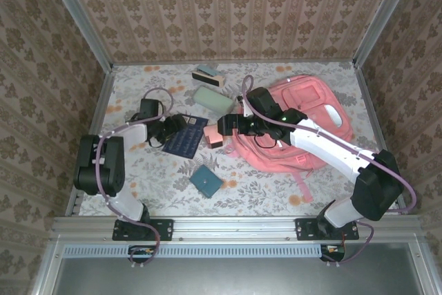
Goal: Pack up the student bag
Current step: Move the book to the middle-left of the table.
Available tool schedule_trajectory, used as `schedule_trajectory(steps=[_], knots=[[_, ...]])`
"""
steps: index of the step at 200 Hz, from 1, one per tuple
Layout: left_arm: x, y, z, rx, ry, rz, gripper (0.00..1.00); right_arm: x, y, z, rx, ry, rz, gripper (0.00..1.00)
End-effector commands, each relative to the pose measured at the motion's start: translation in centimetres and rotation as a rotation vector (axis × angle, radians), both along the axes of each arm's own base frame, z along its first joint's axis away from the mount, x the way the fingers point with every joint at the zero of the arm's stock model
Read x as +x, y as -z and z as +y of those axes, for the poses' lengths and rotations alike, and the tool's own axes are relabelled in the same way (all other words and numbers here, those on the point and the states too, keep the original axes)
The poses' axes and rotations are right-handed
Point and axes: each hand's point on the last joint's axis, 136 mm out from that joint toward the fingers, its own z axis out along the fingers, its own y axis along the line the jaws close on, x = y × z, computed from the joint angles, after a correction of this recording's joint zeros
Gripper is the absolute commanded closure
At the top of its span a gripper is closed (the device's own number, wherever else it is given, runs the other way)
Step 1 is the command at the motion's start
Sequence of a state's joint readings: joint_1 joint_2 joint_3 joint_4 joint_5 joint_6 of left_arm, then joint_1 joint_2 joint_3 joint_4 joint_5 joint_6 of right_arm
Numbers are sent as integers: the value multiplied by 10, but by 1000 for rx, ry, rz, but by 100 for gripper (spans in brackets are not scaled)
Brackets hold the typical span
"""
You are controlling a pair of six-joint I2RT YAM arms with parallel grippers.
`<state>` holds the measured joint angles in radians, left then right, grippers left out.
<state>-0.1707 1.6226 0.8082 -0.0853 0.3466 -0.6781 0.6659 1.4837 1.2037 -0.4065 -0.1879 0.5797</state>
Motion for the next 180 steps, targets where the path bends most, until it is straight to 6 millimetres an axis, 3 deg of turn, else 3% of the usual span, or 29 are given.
schedule_trajectory(steps=[1,41,70,127,150,180], knots=[[-60,36,4,22,-88,200,26,-1,1,5,-7,-5,-4,1],[-102,29,-6,45,-188,181,26,-2,19,27,-7,-47,38,1],[-120,19,-9,31,-246,135,25,-4,38,46,4,-72,85,11],[-133,-9,11,72,-208,39,24,-15,81,88,-31,-153,146,54],[-138,-7,17,71,-214,43,24,-20,95,106,-85,-191,138,55],[-143,-3,22,60,-218,52,24,-15,123,113,-172,-184,157,55]])
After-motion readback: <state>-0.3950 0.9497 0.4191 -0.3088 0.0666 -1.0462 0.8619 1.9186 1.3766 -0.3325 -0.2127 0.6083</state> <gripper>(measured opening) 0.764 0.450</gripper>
